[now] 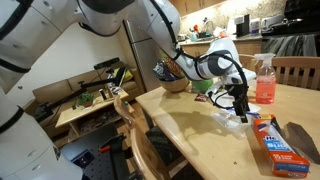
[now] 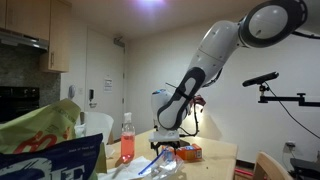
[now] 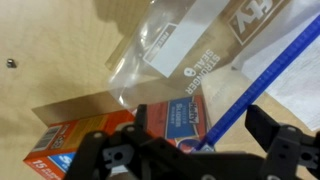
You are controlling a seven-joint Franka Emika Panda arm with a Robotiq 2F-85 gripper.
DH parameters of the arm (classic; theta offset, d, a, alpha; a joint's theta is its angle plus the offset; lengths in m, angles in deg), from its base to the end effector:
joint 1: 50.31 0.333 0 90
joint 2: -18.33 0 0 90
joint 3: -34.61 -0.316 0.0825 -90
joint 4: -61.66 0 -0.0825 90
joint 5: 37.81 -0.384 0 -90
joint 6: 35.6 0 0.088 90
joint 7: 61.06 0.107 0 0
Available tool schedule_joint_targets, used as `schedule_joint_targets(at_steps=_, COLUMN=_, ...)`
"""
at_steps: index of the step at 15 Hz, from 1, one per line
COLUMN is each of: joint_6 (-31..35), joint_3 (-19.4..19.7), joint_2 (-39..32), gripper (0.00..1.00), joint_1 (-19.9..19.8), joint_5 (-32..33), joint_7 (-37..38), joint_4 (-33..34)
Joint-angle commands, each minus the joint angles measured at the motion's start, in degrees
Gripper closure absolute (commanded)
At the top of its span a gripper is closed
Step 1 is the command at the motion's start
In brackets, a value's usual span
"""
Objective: Put the ziplock bag in the bowl
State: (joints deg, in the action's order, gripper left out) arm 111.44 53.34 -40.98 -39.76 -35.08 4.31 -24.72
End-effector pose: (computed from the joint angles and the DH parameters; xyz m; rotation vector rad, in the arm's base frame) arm 0.6965 -0.0645 0.0747 2.4798 -1.4898 0.2950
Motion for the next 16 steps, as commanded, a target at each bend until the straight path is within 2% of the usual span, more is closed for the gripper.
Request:
schedule_joint_targets(at_steps=1, joint_6=1.31, joint_3=1.8, joint_2=-2.46, gripper=0.0, joint_1=1.26, joint_5=1.29, joint_7=3.28, joint_4=2.69)
schedule_joint_targets(at_steps=8, joint_6=-0.58, joint_3=1.79, joint_2=-6.79, gripper=0.0, joint_1=0.21, joint_5=0.75, joint_7=3.44, joint_4=7.93)
schedule_joint_targets(at_steps=9, joint_6=-0.42, joint_3=2.2, joint_2=-7.4, gripper=0.25, joint_1=0.38, joint_5=1.0, joint_7=3.6, joint_4=8.48)
schedule_joint_targets(at_steps=11, joint_6=-0.03, joint_3=3.17, joint_2=-8.23, gripper=0.34, joint_1=1.02, joint_5=1.22, joint_7=4.62, joint_4=9.22)
schedule_joint_targets(at_steps=16, joint_6=0.98, joint_3=5.88, joint_2=-7.91, gripper=0.73, joint_1=3.88, joint_5=2.78, joint_7=8.43, joint_4=9.37)
